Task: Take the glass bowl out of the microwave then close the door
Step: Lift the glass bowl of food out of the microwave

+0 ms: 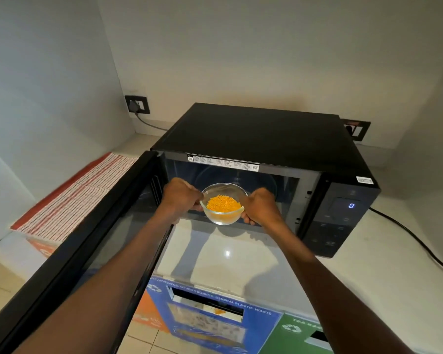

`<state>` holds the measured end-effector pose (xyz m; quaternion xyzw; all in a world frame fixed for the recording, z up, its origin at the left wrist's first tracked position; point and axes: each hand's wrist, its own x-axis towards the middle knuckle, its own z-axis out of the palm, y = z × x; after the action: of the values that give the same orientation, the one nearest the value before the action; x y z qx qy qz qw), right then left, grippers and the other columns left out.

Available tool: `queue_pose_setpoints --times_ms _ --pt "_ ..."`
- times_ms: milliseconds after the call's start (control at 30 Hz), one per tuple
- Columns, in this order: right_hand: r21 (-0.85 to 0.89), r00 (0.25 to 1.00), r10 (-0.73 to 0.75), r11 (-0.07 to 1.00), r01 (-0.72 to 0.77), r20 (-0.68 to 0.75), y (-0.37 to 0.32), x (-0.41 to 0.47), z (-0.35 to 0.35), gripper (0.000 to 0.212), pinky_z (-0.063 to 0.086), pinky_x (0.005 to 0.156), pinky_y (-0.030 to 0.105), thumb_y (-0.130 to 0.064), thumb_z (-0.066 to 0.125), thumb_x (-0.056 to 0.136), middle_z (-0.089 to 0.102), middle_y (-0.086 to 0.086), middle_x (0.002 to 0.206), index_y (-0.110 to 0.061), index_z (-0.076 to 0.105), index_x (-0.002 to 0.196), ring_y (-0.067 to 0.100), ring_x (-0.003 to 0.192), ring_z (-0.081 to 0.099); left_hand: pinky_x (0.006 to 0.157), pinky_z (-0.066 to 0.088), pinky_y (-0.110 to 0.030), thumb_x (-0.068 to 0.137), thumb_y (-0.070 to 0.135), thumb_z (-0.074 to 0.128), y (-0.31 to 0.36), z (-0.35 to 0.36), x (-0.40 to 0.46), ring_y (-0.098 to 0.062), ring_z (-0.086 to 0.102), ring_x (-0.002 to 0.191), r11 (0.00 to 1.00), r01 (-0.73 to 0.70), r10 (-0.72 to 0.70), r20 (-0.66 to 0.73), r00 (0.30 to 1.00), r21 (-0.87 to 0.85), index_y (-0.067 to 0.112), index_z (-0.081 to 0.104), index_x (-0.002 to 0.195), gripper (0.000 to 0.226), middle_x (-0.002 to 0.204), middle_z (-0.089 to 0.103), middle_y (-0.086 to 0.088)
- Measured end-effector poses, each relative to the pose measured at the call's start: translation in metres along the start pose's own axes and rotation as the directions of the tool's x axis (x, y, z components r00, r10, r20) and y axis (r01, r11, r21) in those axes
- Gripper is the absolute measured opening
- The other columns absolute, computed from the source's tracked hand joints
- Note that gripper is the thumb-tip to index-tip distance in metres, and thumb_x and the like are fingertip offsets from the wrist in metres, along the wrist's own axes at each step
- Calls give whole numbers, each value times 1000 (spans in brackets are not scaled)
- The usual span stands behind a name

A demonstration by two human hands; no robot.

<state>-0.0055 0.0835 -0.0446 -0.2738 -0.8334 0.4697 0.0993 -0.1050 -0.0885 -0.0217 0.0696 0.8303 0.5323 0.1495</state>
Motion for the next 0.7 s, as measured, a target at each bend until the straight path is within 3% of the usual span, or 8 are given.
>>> queue_pose_setpoints --times_ms 133,267,333,400,567,700 --pt "20 999 -35 999 35 42 -24 -24 -15 42 43 39 20 -25 55 89 67 19 54 12 67 72 16 35 53 54 61 -26 74 8 79 23 -21 -31 -16 74 55 983 -25 31 -27 999 181 2 74 71 8 60 75 -7" --pt "39 988 -87 996 82 124 -55 -48 -30 38 41 38 20 -22 58 84 59 9 41 13 66 71 12 29 48 77 62 -39 73 3 78 49 -53 -63 -24 76 67 979 -21 14 38 999 202 -5 75 80 11 71 76 -15" --pt "41 979 -129 991 124 155 -72 -58 -34 34 38 35 16 -15 55 84 57 6 37 14 66 70 10 28 47 80 61 -39 73 0 78 63 -71 -77 -24 76 68 976 4 -17 56 998 216 -9 74 84 14 71 76 -18" --pt "42 968 -172 985 167 184 -89 -66 -36 33 37 34 14 -13 54 84 58 4 37 12 67 68 10 28 47 76 62 -34 75 -1 77 77 -88 -89 -25 75 63 977 23 -40 79 996 211 -13 72 89 20 73 75 -22" --pt "75 945 -241 970 230 223 -127 -80 -37 36 35 32 13 -14 53 89 59 4 38 10 68 67 9 28 47 49 57 -17 75 0 76 97 -125 -106 -22 73 56 978 45 -63 86 994 202 -14 70 89 20 68 75 -21" --pt "73 932 -282 959 273 227 -155 -85 -34 36 37 33 16 -13 51 90 62 10 48 13 68 72 13 35 47 45 53 -15 72 -1 77 109 -152 -107 -20 74 56 983 25 -33 41 999 179 -13 71 88 21 68 74 -22"
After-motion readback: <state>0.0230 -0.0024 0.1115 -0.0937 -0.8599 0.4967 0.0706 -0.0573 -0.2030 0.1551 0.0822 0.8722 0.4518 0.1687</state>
